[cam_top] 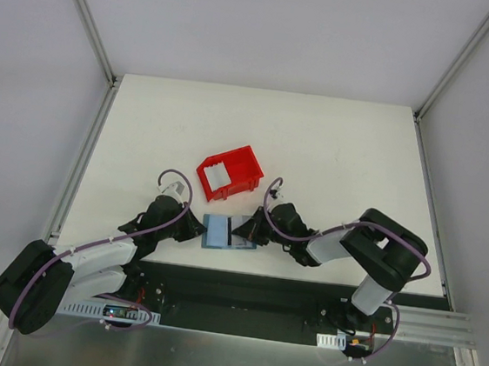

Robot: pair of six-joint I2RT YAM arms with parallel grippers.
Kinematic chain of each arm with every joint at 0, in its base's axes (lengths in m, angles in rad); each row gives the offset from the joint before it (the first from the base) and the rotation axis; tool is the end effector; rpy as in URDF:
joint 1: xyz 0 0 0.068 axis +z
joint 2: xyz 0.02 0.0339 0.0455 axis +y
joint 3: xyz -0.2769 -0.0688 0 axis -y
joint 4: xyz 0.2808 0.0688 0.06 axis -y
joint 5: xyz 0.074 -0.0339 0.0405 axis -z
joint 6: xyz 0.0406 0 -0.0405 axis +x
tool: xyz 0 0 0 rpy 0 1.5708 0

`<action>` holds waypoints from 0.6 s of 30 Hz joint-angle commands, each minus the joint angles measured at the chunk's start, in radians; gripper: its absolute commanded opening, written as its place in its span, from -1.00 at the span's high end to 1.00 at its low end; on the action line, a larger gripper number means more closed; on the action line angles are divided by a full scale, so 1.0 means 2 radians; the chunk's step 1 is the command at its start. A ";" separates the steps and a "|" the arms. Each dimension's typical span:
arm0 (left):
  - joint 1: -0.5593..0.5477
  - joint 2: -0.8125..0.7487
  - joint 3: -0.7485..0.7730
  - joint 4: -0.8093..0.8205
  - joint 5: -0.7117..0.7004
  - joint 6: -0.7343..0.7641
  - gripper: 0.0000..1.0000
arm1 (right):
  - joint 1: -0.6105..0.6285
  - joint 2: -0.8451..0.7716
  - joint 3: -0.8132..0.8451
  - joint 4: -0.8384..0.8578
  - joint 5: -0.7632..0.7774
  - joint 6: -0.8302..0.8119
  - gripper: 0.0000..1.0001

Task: Put the credit cards into the card holder
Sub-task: Insert the credit card into the card holder.

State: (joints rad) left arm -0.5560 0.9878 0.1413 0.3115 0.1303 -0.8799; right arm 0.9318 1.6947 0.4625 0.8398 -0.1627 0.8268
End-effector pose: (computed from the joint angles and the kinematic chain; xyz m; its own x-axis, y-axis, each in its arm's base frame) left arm 0.1644 -0.1084 0.1159 -0.7524 -0.4321 -0.4971 0.0602 0.7064 -0.7052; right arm 0.1793 0.2523 0.0997 -0.8029 0.1367 -0.5802 -0.4291 0.5430 0.7218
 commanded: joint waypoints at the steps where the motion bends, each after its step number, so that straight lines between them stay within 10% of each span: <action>1: -0.003 -0.001 -0.012 -0.011 0.004 0.000 1.00 | 0.000 0.019 0.006 0.025 -0.007 0.013 0.99; 18: -0.003 -0.005 -0.012 -0.012 0.002 0.000 1.00 | -0.016 -0.011 -0.029 0.019 0.016 0.024 0.99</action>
State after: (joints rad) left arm -0.5568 0.9791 0.1337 0.3164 0.1303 -0.8810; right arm 0.9035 1.7149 0.4095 0.9413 -0.1658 0.9073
